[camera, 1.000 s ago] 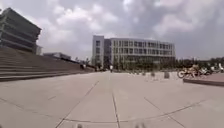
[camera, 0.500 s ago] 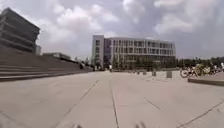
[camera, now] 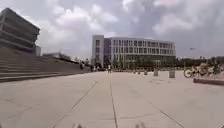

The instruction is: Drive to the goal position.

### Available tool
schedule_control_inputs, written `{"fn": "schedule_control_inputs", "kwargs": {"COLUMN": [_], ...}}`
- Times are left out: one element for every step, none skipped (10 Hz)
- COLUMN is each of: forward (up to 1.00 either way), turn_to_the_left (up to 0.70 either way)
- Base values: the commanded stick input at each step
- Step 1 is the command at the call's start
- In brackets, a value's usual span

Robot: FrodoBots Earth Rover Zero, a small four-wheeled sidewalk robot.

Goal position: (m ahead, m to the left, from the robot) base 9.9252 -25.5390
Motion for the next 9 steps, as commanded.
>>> {"fn": "schedule_control_inputs", "kwargs": {"forward": [0.7, 0.7, 0.7, 0.7, 0.7, 0.7, 0.7, 0.7, 0.7], "turn_to_the_left": [0.0, 0.0, 0.0, 0.0, 0.0, 0.0, 0.0, 0.0, 0.0]}}
